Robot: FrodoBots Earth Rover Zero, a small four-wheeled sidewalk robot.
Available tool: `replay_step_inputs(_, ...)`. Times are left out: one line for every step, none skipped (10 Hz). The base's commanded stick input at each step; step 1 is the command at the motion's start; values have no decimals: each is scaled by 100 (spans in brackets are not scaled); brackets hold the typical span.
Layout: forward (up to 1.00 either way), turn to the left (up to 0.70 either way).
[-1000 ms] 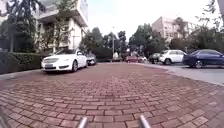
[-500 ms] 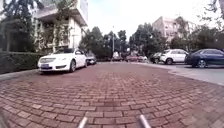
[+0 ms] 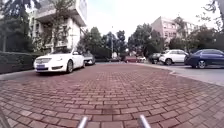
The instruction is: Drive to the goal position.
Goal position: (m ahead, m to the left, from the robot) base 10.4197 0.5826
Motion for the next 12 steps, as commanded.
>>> replay_step_inputs(0, 0)
replay_step_inputs(0, 0)
replay_step_inputs(0, 0)
replay_step_inputs(0, 8)
replay_step_inputs(0, 26)
replay_step_inputs(0, 37)
replay_step_inputs(0, 38)
replay_step_inputs(0, 38)
replay_step_inputs(0, 37)
replay_step_inputs(0, 37)
replay_step_inputs(0, 36)
replay_step_inputs(0, 38)
